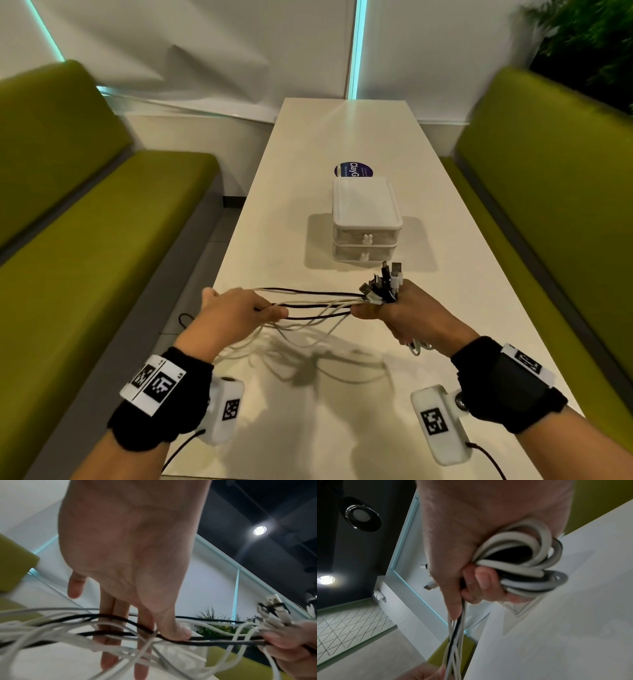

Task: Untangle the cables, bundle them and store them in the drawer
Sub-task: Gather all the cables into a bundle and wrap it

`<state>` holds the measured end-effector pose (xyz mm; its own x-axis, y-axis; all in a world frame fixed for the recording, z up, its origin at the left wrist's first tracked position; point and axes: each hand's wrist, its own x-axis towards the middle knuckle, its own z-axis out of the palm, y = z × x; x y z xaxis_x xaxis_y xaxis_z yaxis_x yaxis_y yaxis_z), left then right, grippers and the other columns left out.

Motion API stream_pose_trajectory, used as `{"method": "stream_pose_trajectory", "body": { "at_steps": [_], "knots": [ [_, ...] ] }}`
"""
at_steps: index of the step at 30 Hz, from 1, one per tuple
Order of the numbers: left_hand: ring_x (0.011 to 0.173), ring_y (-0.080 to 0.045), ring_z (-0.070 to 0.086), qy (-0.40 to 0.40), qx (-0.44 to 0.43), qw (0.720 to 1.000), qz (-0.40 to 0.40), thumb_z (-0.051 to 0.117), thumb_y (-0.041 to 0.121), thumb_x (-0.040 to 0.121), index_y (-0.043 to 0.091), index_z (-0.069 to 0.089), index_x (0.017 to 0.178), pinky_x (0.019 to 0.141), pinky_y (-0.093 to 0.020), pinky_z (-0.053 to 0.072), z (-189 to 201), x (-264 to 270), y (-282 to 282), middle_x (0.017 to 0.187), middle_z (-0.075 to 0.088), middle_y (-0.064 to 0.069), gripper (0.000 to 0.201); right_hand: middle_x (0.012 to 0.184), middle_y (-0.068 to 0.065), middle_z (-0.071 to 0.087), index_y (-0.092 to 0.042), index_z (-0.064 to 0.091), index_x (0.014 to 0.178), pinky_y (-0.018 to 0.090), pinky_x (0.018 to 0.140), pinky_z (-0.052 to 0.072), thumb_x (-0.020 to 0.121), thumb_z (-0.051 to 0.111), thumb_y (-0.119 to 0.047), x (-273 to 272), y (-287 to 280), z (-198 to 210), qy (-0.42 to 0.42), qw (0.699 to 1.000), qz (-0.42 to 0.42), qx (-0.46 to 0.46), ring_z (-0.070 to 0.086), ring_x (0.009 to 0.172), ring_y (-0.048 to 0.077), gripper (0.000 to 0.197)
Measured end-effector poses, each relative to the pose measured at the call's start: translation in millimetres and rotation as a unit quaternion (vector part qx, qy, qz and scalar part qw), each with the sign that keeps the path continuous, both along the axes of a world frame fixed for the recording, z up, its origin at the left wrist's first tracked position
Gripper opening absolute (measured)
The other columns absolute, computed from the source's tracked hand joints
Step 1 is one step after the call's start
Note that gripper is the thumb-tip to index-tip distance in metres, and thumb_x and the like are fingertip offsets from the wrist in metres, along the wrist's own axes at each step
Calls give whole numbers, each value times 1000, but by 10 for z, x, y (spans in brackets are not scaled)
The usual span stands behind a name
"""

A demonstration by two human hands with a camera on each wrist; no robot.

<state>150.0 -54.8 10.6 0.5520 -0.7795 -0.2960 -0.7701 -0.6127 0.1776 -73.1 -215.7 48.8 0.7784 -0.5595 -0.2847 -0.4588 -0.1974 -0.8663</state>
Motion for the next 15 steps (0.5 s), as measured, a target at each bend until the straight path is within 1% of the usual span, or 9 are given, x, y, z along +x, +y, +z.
{"method": "stream_pose_trajectory", "body": {
  "at_steps": [1, 3, 4, 6, 8, 10, 11, 13, 15],
  "knots": [
    [63, -6, 49, -2, 3, 1000, 21, 24, 85, 74, 39, 63, 62, 91, -41, 26, 13, 39, 11, 52, 41, 4, 62, 44, -2, 37, -25, 50, 59, 25, 45, 30, 83, 76, -27, 15, -8, 1, 6, 1000, 0, -5, 32, 39, 15, 36],
    [75, -6, 55, 13, 5, 998, 55, 17, 88, 68, 29, 69, 79, 107, -51, 18, 29, 107, 52, 61, 54, 7, 79, 46, 1, 38, -30, 54, 54, 25, 44, 30, 82, 77, -29, 39, -16, 3, 12, 1000, 2, -14, 33, 41, 17, 36],
    [82, -8, 55, 30, 7, 997, 71, 16, 88, 69, 27, 69, 84, 110, -57, 13, 24, 154, 72, 72, 62, 8, 82, 47, 1, 38, -35, 56, 53, 24, 44, 30, 82, 77, -30, 49, -12, 7, 14, 1000, 5, -13, 33, 42, 17, 36],
    [96, -16, 52, 56, -2, 993, 103, 17, 82, 80, 37, 70, 97, 110, -62, 12, 50, 223, 122, 93, 65, 4, 72, 48, 1, 39, -41, 57, 51, 24, 45, 31, 81, 77, -33, 70, 2, 18, 20, 1000, 12, -18, 34, 42, 18, 37],
    [94, -24, 50, 24, 2, 994, 106, 21, 55, 100, 45, 64, 105, 105, -58, 30, 59, 305, 179, 97, 60, 0, 44, 47, 0, 40, -41, 57, 53, 25, 45, 31, 80, 77, -34, 69, -9, 23, 19, 999, 9, -25, 35, 43, 19, 35],
    [85, -26, 52, -23, 6, 993, 117, 23, 24, 101, 43, 58, 96, 93, -52, 44, 8, 397, 259, 99, 59, -2, 40, 48, 2, 40, -40, 59, 56, 25, 45, 31, 80, 78, -33, 49, -43, 37, 19, 999, 0, -28, 35, 45, 20, 31],
    [84, -25, 54, -36, -5, 990, 138, 25, 18, 100, 39, 57, 95, 89, -48, 47, -34, 438, 292, 98, 60, -1, 39, 50, 3, 40, -39, 59, 57, 25, 45, 31, 80, 78, -33, 38, -65, 40, 20, 999, 0, -31, 35, 45, 20, 31],
    [82, -24, 56, -49, -38, 986, 157, 24, 22, 100, 31, 58, 96, 82, -42, 49, -148, 523, 332, 93, 61, 0, 35, 50, 4, 40, -34, 59, 62, 25, 45, 31, 79, 78, -33, 29, -74, 52, 25, 999, 2, -38, 35, 45, 21, 26],
    [80, -25, 57, -53, -48, 986, 150, 19, 36, 100, 28, 55, 85, 75, -38, 46, -223, 570, 330, 88, 63, -2, 40, 50, 4, 41, -27, 58, 69, 25, 45, 31, 79, 78, -33, 53, -61, 64, 31, 999, 4, -40, 36, 44, 21, 23]
  ]
}}
